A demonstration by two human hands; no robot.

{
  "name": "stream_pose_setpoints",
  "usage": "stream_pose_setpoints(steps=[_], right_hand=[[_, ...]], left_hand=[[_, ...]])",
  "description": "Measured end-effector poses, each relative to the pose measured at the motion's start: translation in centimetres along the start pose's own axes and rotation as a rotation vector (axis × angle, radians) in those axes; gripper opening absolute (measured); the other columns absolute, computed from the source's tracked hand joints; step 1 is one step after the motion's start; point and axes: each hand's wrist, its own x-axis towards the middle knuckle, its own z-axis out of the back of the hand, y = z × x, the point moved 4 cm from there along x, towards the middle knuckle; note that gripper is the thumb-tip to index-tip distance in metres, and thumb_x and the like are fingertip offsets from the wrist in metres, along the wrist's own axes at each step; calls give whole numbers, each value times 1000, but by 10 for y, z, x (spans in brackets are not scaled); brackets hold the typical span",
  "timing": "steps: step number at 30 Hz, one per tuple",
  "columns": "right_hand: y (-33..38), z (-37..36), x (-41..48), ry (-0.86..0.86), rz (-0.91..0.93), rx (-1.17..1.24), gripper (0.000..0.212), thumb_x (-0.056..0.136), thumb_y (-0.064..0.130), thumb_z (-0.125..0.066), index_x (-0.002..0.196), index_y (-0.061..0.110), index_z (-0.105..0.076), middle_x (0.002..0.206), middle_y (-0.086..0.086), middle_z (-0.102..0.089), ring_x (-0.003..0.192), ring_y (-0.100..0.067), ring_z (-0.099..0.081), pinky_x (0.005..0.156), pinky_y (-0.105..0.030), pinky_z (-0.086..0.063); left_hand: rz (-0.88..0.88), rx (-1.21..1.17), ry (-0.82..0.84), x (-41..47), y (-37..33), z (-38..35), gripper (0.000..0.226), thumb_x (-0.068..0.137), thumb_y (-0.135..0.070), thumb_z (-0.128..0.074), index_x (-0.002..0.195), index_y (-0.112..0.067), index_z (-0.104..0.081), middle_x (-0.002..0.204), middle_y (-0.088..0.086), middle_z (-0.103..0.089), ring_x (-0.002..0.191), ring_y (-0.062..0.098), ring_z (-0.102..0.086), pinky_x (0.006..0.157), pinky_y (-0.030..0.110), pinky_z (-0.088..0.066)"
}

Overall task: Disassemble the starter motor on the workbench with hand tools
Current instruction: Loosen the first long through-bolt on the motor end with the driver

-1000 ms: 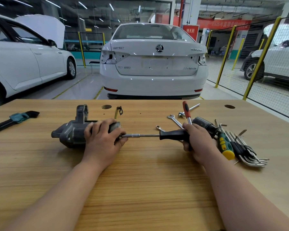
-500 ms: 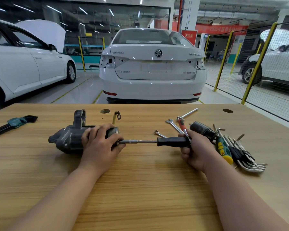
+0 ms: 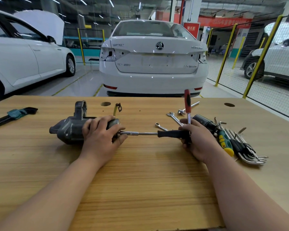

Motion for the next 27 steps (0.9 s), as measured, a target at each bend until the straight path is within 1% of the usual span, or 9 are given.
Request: stream_pose_setpoints(steps=[3,6,9,12,14,16,18,24,27], right_hand=[[-1,2,2,-5,63,-32,25,98,11,-53,95,25,-74,109,-11,-66,87,-28,-65,62,-35,-49],[0,1,0,1,62,-25,37,97,1,-49,87,23,-77,111,-8,-65,95,-26,-65,58,-31,-49],[2,0,-3,15,48,-38,43,92,-9,-45,90,22,-76,113,-6,-65,100,-23,-62,57,-26,-52],[2,3,-3,35,25,69,48,86,-17,-38,99,14,-72,116,-11,-66,99,-26,-64,69,-33,-56],[2,6,-2,40,-4,119,50,85,-18,-36,107,13,-69,115,-11,-66,102,-26,-64,69,-32,-59],[1,10,-2,68,-35,152,49,86,-17,-37,109,12,-69,115,-13,-65,102,-29,-66,65,-30,-60],[0,12,-3,111,-72,185,45,89,-17,-39,110,9,-69,117,-20,-64,97,-31,-69,60,-26,-59],[1,18,-1,168,-23,236,34,92,-15,-44,113,1,-64,116,-29,-64,85,-29,-74,61,-25,-59],[2,19,-2,181,-26,246,27,94,-13,-45,112,-3,-62,113,-32,-67,91,-32,-74,58,-25,-58]], left_hand=[[-6,10,-12,1,1,-1,49,83,-61,-34,104,-34,-69,128,4,-51,121,22,-27,104,36,-9],[-6,10,-13,1,0,-1,35,84,-54,-46,98,-33,-70,127,5,-52,120,23,-28,103,37,-10],[0,5,-28,1,-1,0,16,84,-42,-66,94,-31,-71,125,6,-53,118,23,-30,103,38,-11],[7,2,-34,2,-2,0,14,78,-35,-75,91,-30,-71,121,7,-55,116,23,-31,102,37,-12],[7,2,-38,2,-2,0,15,76,-34,-77,90,-30,-71,119,7,-55,115,23,-31,101,37,-12],[19,-5,-28,1,-2,0,16,75,-33,-78,89,-30,-71,119,7,-55,114,22,-31,100,37,-12],[28,-2,-17,1,-3,1,16,75,-33,-77,90,-30,-71,119,7,-55,114,22,-30,101,37,-12],[29,31,-21,3,-1,0,15,78,-38,-74,92,-32,-70,121,5,-53,116,23,-30,102,37,-10],[30,31,-17,3,0,-1,15,77,-38,-74,91,-32,-70,121,5,-53,115,23,-29,102,38,-11]])
